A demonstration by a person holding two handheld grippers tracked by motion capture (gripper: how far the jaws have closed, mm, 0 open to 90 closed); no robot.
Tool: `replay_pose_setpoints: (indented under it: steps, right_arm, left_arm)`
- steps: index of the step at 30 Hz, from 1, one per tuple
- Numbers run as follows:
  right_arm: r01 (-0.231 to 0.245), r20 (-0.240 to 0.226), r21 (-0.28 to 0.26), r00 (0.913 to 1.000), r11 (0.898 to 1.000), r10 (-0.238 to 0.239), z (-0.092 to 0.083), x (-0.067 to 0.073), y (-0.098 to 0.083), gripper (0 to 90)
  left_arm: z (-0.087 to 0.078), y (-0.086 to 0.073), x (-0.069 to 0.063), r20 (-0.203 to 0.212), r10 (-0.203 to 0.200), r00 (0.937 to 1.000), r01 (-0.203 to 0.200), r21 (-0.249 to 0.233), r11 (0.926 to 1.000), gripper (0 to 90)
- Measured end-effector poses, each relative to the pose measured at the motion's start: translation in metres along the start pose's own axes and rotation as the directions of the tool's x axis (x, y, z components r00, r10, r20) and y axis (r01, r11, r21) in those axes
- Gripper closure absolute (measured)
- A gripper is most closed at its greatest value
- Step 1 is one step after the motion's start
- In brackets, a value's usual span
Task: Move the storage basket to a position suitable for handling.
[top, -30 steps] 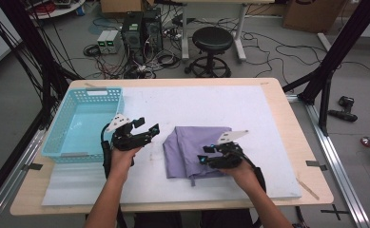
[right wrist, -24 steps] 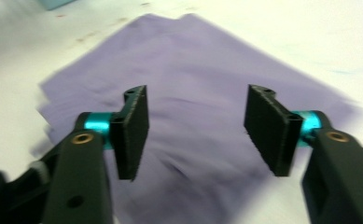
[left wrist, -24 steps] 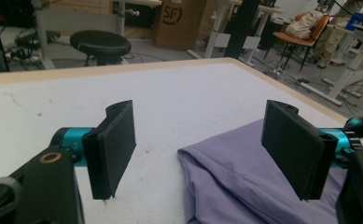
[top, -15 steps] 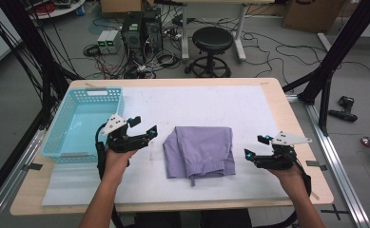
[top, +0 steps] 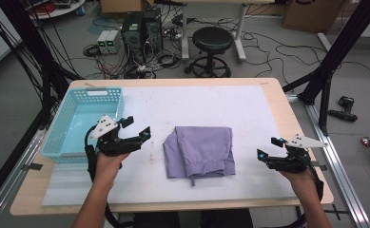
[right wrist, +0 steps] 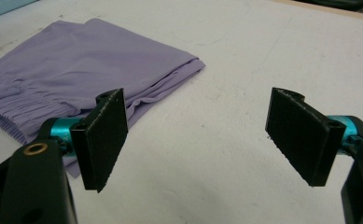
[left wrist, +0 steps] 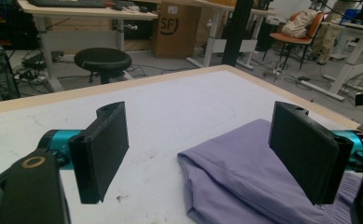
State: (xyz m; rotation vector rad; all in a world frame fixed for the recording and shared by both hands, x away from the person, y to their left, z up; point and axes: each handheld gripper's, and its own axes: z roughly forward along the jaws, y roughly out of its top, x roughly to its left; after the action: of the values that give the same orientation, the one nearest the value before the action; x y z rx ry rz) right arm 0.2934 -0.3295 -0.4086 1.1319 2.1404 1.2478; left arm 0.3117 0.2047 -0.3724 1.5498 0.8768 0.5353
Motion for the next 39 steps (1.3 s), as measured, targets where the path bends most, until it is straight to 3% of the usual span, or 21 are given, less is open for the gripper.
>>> replay_pose_setpoints:
  steps: [11, 20, 30, 33, 39]
  right_arm:
    - [-0.011, -0.008, 0.014, 0.9999, 1.000, 0.011, 0.001, 0.002, -0.001, 21.0]
    - [-0.023, -0.004, -0.022, 0.9997, 0.999, 0.023, -0.003, 0.002, -0.001, 21.0]
    - [-0.023, -0.006, -0.036, 0.9997, 0.999, 0.023, -0.006, 0.004, -0.001, 21.0]
    - [-0.023, -0.009, -0.029, 0.9997, 0.999, 0.023, -0.006, 0.005, -0.002, 21.0]
    - [-0.028, -0.006, -0.022, 0.9996, 0.999, 0.027, -0.005, 0.005, -0.003, 21.1]
  left_arm:
    - [-0.021, 0.002, 0.013, -0.037, 0.005, 0.9993, -0.005, -0.002, 1.0000, 20.0]
    - [-0.047, 0.001, 0.029, -0.111, 0.012, 0.9937, -0.015, -0.025, 0.9996, 21.3]
    - [-0.077, -0.005, 0.062, -0.193, 0.013, 0.9812, -0.009, 0.020, 0.9998, 22.9]
    - [-0.085, -0.007, 0.075, -0.236, 0.001, 0.9716, 0.003, 0.017, 0.9998, 23.8]
    - [-0.099, -0.010, 0.097, -0.281, -0.028, 0.9592, 0.030, 0.000, 0.9996, 23.8]
